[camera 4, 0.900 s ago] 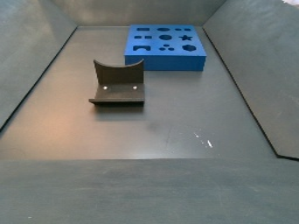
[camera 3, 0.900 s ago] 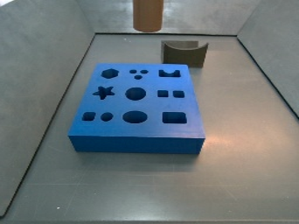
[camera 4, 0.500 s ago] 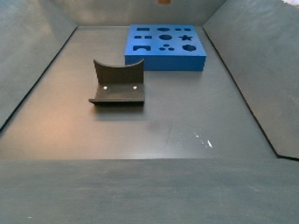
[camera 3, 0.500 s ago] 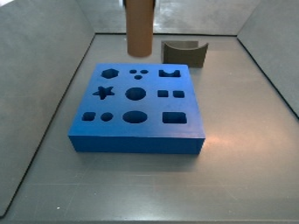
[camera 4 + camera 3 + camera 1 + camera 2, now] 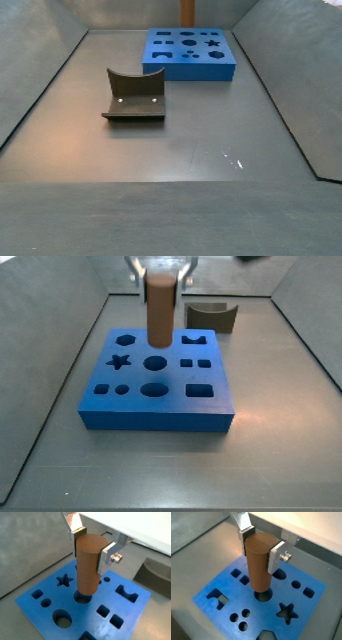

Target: Insert the round object.

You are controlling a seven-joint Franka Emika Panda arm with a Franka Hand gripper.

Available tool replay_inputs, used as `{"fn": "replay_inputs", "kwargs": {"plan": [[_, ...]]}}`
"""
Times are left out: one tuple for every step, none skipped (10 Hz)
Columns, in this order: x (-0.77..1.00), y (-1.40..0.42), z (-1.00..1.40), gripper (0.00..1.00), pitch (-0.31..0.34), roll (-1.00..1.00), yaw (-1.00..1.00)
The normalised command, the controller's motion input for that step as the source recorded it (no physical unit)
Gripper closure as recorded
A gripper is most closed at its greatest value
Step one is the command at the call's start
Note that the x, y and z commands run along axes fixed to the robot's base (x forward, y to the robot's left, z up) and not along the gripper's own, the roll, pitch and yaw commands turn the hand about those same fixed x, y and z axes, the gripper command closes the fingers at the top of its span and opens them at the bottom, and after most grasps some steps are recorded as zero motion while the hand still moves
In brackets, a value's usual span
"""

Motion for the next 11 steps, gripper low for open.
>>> {"fn": "replay_inputs", "kwargs": {"plan": [[-0.03, 0.03, -0.64, 1.0, -0.064, 0.0, -0.13], [-0.03, 0.0, -0.5, 1.0, -0.004, 0.05, -0.1], [-0.15, 0.02, -0.44, 1.0, 0.0, 0.06, -0.1], [-0.09, 0.0, -0.33, 1.0, 0.0, 0.02, -0.07], [-0.04, 0.0, -0.25, 1.0, 0.0, 0.0, -0.05], [0.0, 0.0, -0.29, 1.0, 0.0, 0.0, -0.05], [0.2, 0.0, -0.43, 1.0, -0.007, -0.03, -0.12], [0.25, 0.0, -0.5, 1.0, -0.021, -0.01, -0.13], [0.19, 0.0, -0.51, 1.0, -0.036, 0.0, -0.09], [0.06, 0.0, -0.35, 1.0, -0.014, 0.0, -0.01], [0.03, 0.0, -0.13, 1.0, 0.0, 0.0, 0.0]]}}
